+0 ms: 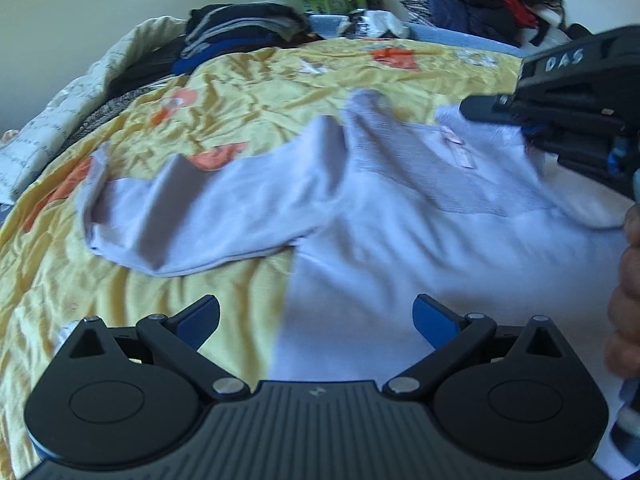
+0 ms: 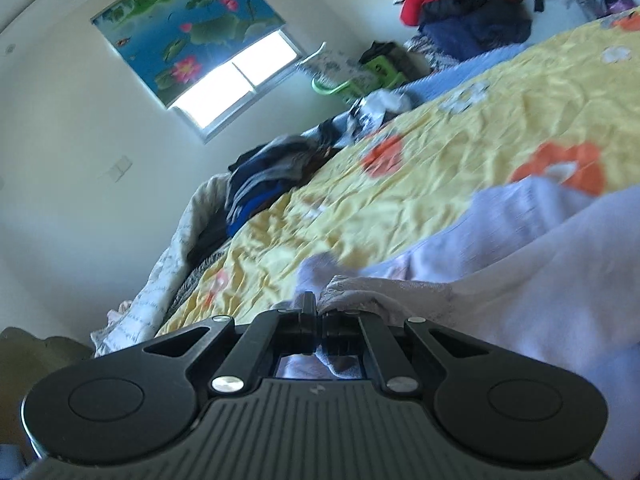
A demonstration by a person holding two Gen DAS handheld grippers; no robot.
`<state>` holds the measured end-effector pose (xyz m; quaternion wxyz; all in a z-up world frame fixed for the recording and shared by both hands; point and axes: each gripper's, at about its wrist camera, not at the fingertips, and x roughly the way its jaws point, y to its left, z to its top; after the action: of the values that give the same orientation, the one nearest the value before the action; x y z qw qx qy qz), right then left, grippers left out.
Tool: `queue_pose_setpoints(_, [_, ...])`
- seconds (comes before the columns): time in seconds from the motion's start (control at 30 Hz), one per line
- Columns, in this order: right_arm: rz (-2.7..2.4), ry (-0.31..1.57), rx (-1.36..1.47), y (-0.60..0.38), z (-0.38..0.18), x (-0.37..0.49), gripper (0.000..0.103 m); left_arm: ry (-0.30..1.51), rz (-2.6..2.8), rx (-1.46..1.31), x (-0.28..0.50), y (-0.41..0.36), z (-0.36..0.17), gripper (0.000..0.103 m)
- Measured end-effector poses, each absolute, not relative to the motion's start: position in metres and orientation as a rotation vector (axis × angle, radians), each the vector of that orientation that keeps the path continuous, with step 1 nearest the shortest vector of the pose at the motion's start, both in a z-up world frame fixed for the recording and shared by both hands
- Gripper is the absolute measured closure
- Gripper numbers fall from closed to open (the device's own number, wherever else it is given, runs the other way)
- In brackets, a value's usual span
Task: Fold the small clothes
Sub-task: 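Carry the held sleeve with the right gripper across the shirt body, then lower the sleeve onto the shirt body and open the right gripper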
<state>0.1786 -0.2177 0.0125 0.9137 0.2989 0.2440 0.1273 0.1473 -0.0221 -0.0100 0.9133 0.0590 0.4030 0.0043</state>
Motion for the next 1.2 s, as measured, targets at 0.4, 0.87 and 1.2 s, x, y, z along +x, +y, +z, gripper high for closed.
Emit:
queue_pose_setpoints(0.4, [0.317, 0.559, 0.616, -0.158, -0.005, 0.197, 0.096, 0.838, 0.095, 0.07, 0.153, 0.024, -0.011, 0.0])
queue_pose_setpoints(0.87, [0.37, 0.636, 0.618, -0.122, -0.029, 0.218, 0.072, 0.865, 0.158, 0.041, 0.155, 0.053, -0.015, 0.0])
queue_pose_setpoints(1.2, [0.45, 0.626, 0.701, -0.129, -0.018, 0.216, 0.041, 0.881, 0.216, 0.0, 0.158, 0.08, -0.018, 0.0])
